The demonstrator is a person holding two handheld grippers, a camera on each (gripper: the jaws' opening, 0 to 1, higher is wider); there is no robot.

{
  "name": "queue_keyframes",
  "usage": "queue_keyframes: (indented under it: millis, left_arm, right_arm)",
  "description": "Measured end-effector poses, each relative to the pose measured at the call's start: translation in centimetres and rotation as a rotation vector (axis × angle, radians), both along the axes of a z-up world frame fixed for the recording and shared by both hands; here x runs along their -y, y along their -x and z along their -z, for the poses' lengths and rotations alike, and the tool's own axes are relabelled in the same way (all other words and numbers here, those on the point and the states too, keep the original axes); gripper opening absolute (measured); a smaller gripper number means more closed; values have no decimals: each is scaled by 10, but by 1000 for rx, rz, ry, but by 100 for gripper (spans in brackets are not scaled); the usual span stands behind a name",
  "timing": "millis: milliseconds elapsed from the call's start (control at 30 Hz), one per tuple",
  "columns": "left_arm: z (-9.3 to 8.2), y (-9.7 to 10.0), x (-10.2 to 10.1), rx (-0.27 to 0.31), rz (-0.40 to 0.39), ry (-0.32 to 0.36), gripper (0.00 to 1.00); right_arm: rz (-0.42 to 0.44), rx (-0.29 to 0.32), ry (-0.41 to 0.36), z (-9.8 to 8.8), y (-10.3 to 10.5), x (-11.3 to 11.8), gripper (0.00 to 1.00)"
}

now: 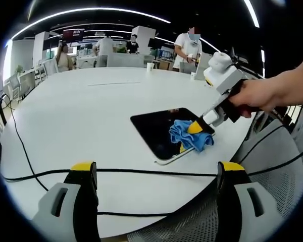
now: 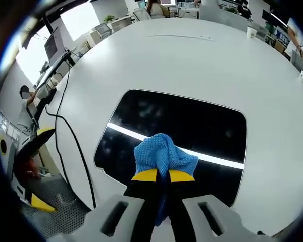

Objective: Wipe the mirror surface with the cleaning cloth until all visible marks leave the cleaned area.

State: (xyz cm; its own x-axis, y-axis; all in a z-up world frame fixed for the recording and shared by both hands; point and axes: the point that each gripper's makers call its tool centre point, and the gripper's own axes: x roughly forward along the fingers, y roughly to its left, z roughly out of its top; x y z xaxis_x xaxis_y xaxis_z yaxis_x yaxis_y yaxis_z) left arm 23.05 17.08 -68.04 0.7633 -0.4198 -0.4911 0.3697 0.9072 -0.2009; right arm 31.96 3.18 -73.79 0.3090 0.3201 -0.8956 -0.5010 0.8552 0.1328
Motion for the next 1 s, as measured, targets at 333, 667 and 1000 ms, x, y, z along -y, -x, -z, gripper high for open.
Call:
queue_keyframes:
  millis: [333,667,1000]
  left_arm:
    - [0,-1,2,-1,5,16,99]
    - [2,0,5,-10,20,22,99]
    - [3,0,5,-19,27,25,99]
  right_arm:
    - [1,-4,-6,1,-21,-5,0]
    - [-24,24,5,1,-45,-10,0]
    - [-36,33,24,1,-67,-15,0]
